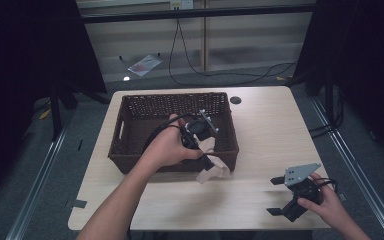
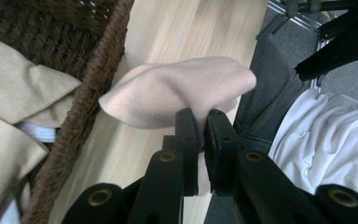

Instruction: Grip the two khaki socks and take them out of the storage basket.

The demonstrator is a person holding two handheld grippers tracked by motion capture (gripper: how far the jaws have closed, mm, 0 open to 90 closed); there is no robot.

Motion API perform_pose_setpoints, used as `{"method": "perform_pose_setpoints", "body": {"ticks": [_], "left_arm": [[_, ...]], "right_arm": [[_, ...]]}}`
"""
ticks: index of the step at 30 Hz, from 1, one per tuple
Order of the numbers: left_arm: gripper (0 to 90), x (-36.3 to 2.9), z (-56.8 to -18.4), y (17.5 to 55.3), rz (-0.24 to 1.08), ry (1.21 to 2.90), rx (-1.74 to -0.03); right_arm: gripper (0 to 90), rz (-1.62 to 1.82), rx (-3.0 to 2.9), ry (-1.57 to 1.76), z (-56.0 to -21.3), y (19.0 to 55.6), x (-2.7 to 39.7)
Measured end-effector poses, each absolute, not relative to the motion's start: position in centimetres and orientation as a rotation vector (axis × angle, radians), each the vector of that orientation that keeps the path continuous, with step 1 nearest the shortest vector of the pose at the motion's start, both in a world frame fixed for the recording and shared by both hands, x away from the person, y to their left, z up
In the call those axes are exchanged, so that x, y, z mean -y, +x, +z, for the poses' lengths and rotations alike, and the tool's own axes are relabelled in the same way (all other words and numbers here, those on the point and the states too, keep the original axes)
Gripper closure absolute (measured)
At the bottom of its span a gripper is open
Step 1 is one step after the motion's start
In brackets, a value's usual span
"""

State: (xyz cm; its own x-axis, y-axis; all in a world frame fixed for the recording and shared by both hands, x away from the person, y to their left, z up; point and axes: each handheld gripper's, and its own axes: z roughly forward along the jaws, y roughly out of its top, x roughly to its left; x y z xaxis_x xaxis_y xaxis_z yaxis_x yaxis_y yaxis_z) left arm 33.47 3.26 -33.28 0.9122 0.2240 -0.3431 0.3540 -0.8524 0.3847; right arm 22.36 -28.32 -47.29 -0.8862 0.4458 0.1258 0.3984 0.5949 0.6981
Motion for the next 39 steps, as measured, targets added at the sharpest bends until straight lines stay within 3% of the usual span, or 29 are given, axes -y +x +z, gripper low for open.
{"method": "perform_pose_setpoints", "body": {"ticks": [25,36,39], "left_arm": [[81.8,-3.2,-37.2,33.4,-0.406,2.668,-0.435],[50.8,-4.3,-35.8,33.9,-0.330,2.619,-0.485],[48.3,-4.5,-35.3,34.2,-0.319,2.621,-0.476]], "right_arm": [[1.0,1.183,-2.747,0.728,-47.3,22.4,28.3],[0.9,1.188,-2.750,0.731,-47.3,22.4,28.3],[0.9,1.178,-2.751,0.728,-47.3,22.4,28.3]]}}
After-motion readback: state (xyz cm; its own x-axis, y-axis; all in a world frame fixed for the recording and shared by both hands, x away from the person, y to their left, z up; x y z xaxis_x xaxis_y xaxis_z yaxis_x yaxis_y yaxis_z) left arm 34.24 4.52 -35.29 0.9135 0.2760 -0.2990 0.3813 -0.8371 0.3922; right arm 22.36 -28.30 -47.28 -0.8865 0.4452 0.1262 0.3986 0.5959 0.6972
